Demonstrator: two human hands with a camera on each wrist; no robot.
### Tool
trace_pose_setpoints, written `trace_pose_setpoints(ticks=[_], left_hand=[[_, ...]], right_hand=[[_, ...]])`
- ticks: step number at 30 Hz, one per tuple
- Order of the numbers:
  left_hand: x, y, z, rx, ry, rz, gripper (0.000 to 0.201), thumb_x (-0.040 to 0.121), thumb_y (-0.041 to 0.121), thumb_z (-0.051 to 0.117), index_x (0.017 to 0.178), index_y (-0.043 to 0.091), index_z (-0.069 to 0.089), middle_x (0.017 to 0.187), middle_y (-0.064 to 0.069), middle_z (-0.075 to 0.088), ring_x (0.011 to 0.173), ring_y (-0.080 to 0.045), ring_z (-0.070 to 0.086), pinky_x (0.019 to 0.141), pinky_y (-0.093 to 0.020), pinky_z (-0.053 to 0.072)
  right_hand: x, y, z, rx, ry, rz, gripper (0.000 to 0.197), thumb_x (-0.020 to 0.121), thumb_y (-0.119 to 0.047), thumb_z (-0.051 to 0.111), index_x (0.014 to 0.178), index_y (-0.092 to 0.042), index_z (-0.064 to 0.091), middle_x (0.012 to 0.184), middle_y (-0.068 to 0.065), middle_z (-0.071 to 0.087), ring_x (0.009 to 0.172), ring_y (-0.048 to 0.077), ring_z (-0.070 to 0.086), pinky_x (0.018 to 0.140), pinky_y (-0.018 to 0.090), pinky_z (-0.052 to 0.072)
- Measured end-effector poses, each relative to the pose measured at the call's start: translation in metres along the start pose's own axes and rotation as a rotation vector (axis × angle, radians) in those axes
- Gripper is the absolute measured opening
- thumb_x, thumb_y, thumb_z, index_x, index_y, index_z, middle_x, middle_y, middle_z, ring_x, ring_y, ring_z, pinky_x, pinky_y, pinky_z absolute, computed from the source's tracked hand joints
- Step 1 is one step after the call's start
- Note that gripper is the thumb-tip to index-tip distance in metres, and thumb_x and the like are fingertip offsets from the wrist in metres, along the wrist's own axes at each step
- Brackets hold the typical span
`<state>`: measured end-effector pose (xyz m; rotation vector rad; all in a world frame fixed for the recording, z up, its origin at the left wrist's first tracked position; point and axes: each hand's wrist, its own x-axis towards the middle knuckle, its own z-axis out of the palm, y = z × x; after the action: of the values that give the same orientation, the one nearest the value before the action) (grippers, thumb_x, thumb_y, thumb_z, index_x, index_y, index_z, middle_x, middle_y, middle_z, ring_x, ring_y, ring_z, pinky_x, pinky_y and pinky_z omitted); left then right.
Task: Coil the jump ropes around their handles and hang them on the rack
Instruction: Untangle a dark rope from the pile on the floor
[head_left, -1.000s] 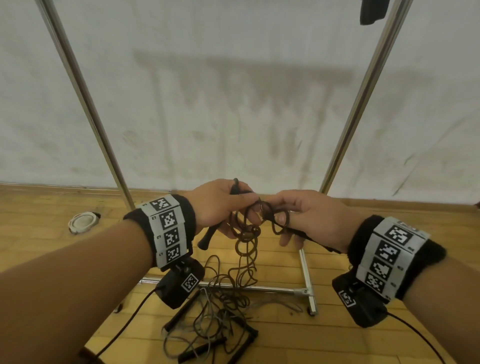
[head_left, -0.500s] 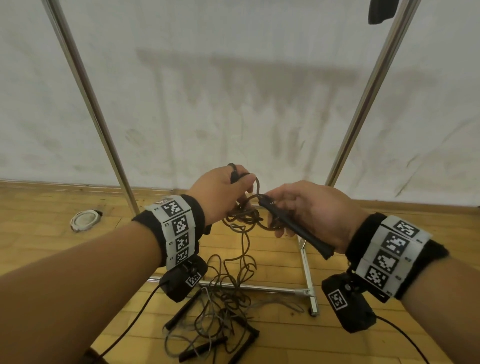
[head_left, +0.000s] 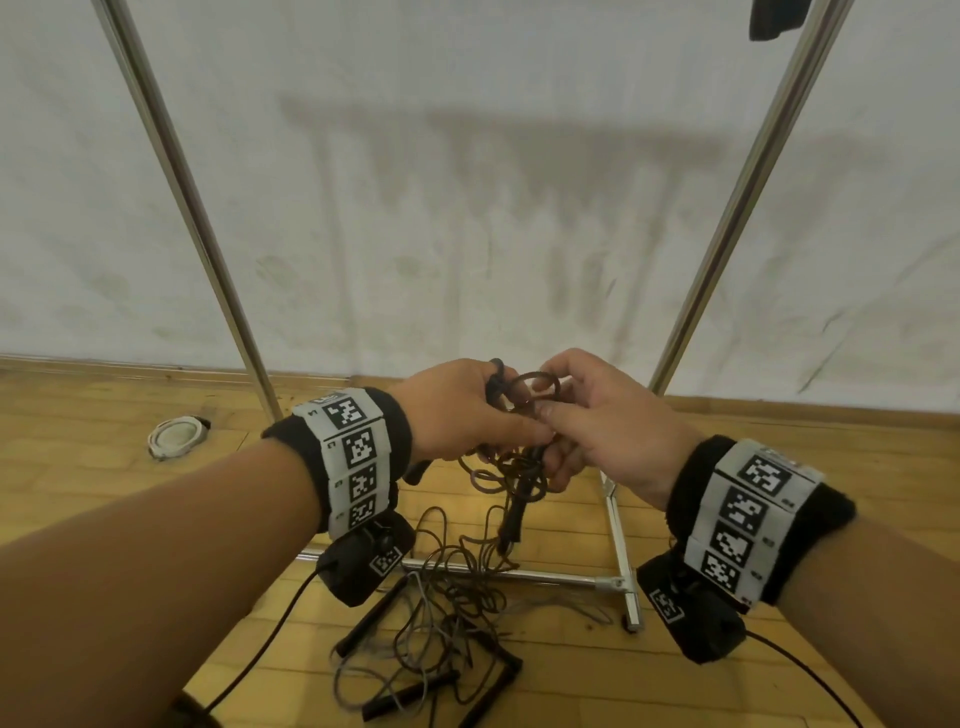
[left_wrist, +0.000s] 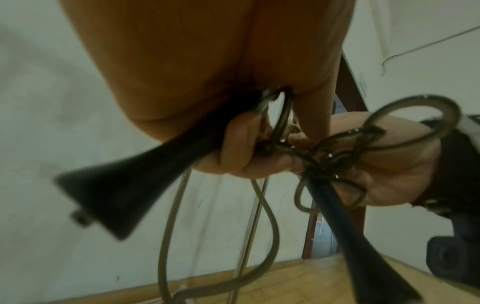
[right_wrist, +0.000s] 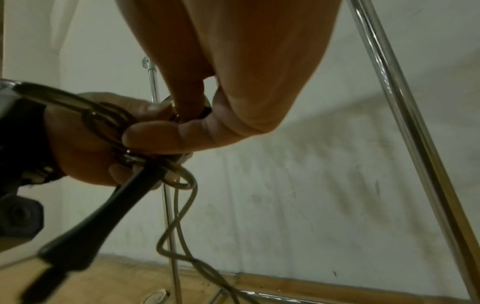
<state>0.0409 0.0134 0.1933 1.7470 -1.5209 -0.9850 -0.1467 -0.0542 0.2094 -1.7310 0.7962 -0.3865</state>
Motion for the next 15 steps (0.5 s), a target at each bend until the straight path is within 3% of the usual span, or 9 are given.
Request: trace_pose_setpoints(ticks=[4, 8, 11, 15], left_hand=[[0.001, -0.005, -0.004, 0.103, -0.026, -0.046, 0.027, 0.087, 0.051, 0.081, 0.094, 0.026, 0.074, 0.062, 0.009, 0.069, 0.055, -0.005, 0.061, 0.046, -0.015, 0.042], [0.001, -0.010, -0.007, 0.163, 0.001, -0.071, 0.020, 0.085, 0.043, 0.085, 0.090, 0.028, 0.073, 0.069, 0.013, 0.075, 0.054, 0.002, 0.063, 0.048, -0.012, 0.045], [0.002, -0.012, -0.005, 0.351, -0.022, -0.093, 0.015, 0.085, 0.043, 0.084, 0.086, 0.034, 0.072, 0.076, 0.012, 0.075, 0.062, 0.002, 0.067, 0.056, -0.016, 0.049], [0.003, -0.013, -0.004, 0.610, -0.070, -0.081, 0.017, 0.088, 0.045, 0.080, 0.085, 0.040, 0.064, 0.081, 0.014, 0.064, 0.072, -0.002, 0.060, 0.058, -0.018, 0.041]], right_hand=[[0.003, -0.004, -0.008, 0.058, -0.063, 0.047, 0.016, 0.100, 0.002, 0.054, 0.112, -0.003, 0.063, 0.080, 0.020, 0.070, 0.065, 0.026, 0.072, 0.061, 0.037, 0.063], [-0.001, -0.002, -0.024, -0.073, -0.146, -0.008, 0.011, 0.099, -0.008, 0.063, 0.104, -0.001, 0.071, 0.080, 0.011, 0.075, 0.068, 0.020, 0.070, 0.064, 0.029, 0.061], [0.000, -0.002, -0.030, -0.146, -0.072, -0.107, 0.015, 0.100, -0.013, 0.063, 0.098, -0.005, 0.075, 0.074, -0.001, 0.075, 0.061, 0.013, 0.066, 0.058, 0.022, 0.056], [0.006, -0.001, -0.033, -0.120, 0.131, -0.190, 0.013, 0.099, -0.015, 0.063, 0.094, -0.014, 0.076, 0.084, 0.001, 0.078, 0.057, 0.015, 0.061, 0.053, 0.027, 0.051]])
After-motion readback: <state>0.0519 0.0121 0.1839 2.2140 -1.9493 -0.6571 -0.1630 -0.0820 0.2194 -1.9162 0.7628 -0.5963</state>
